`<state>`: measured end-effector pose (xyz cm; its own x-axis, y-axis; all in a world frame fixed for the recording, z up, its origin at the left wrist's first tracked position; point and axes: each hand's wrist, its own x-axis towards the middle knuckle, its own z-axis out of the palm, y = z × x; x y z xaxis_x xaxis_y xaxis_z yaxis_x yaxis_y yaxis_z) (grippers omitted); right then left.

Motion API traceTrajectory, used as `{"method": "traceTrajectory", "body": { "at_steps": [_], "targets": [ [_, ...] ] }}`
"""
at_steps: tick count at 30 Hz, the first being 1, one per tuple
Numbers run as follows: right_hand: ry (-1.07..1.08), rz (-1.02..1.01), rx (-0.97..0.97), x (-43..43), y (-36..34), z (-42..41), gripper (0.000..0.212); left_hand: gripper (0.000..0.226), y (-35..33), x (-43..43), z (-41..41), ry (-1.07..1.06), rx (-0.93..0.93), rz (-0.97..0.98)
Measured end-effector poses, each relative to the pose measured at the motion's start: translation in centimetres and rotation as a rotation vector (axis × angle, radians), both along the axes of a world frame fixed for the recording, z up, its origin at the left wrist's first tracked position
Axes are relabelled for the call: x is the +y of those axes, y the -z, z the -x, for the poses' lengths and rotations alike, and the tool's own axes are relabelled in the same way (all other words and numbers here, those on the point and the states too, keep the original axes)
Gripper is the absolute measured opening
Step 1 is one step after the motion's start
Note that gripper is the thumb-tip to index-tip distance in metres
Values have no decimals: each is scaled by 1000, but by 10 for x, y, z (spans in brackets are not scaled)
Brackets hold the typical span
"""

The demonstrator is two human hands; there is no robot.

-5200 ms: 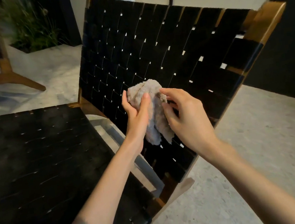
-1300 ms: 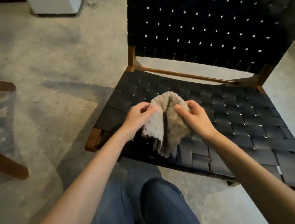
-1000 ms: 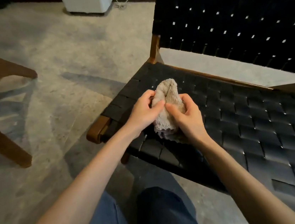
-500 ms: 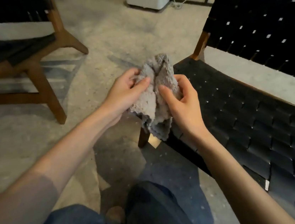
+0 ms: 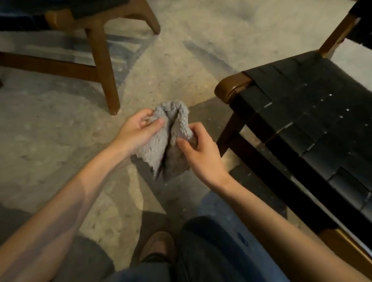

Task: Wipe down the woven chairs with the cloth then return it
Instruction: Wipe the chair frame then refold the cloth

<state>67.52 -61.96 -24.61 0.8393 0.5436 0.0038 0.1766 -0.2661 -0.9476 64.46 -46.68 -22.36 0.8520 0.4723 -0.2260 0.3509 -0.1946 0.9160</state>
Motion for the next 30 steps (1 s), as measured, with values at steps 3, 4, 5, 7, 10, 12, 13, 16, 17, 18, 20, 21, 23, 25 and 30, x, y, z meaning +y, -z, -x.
{"method": "traceTrajectory", "body": {
  "at_steps": [3,4,5,7,10,12,13,16,17,18,20,21,23,25,30],
  "targets": [
    [45,104,6,-6,32,-8,15,38,38,0,-8,102,60,-35],
    [68,128,20,-9,42,-11,16,41,51,-1,-12,129,78,-45],
    [88,141,34,-13,52,-16,17,42,62,-2,-17,149,96,-54],
    [132,175,57,-22,68,-25,21,33,82,-7,-29,176,83,-59],
    [212,228,20,-37,86,-42,22,26,102,-19,-50,169,4,-80],
    [262,274,-115,-47,97,-49,23,29,116,-26,-62,160,-39,-132],
    [300,329,-227,-52,103,-50,23,28,121,-29,-67,165,-60,-158],
    [426,401,-430,-67,110,-54,21,24,136,-34,-79,92,-86,-417],
    [443,377,-426,-72,110,-56,20,21,138,-35,-82,27,-80,-544],
    [462,354,-414,-76,111,-57,17,19,139,-37,-84,-36,-91,-620],
    [513,322,-441,-83,112,-61,10,19,137,-43,-89,-106,-181,-588],
    [541,288,-443,-84,112,-61,16,18,135,-47,-92,-125,-229,-536],
    [590,168,-366,-82,113,-61,25,12,134,-54,-102,-138,-293,-400],
    [604,105,-326,-81,118,-65,17,8,130,-63,-111,-87,-342,-196],
    [462,-48,-247,-77,124,-80,52,18,133,-75,-131,156,-435,-157]
  ]
}}
